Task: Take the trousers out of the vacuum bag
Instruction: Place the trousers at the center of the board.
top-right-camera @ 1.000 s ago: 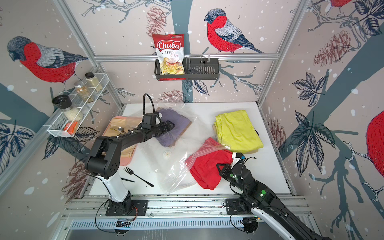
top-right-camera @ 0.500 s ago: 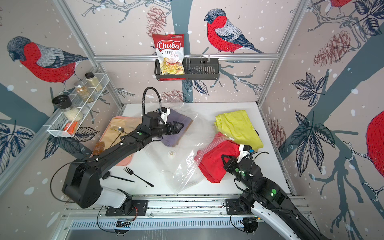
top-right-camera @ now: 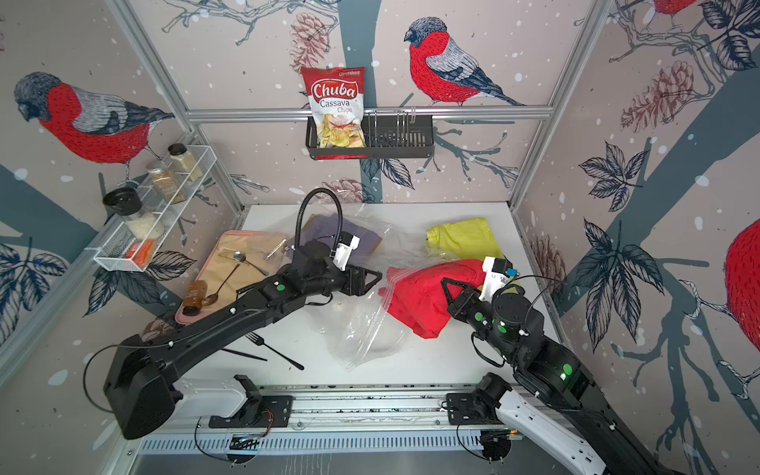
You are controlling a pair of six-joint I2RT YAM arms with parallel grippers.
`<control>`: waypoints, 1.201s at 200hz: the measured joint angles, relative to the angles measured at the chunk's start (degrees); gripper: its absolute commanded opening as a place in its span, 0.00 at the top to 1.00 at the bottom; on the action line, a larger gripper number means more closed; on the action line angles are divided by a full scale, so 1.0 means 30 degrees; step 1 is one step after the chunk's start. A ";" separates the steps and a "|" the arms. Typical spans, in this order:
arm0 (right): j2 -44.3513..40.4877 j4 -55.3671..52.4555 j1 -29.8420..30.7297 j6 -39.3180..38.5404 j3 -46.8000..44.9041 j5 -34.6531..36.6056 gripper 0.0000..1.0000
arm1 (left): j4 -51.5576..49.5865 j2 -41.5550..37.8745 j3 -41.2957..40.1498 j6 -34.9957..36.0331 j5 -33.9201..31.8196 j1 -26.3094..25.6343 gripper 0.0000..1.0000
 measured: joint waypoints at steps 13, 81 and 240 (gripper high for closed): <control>0.0597 0.0073 0.0000 -0.0357 0.0794 0.0102 1.00 | -0.0146 -0.0809 -0.0291 0.0175 0.0073 -0.0576 0.29; 0.2353 0.0510 -0.0015 -0.2492 0.4983 0.0925 1.00 | -0.0663 -0.2317 -0.1523 0.0342 0.0321 -0.1333 0.32; 0.5996 0.2368 -0.2339 -0.5304 0.7555 0.1727 1.00 | 0.1960 0.1508 0.1559 -0.0736 0.2011 -0.3570 0.34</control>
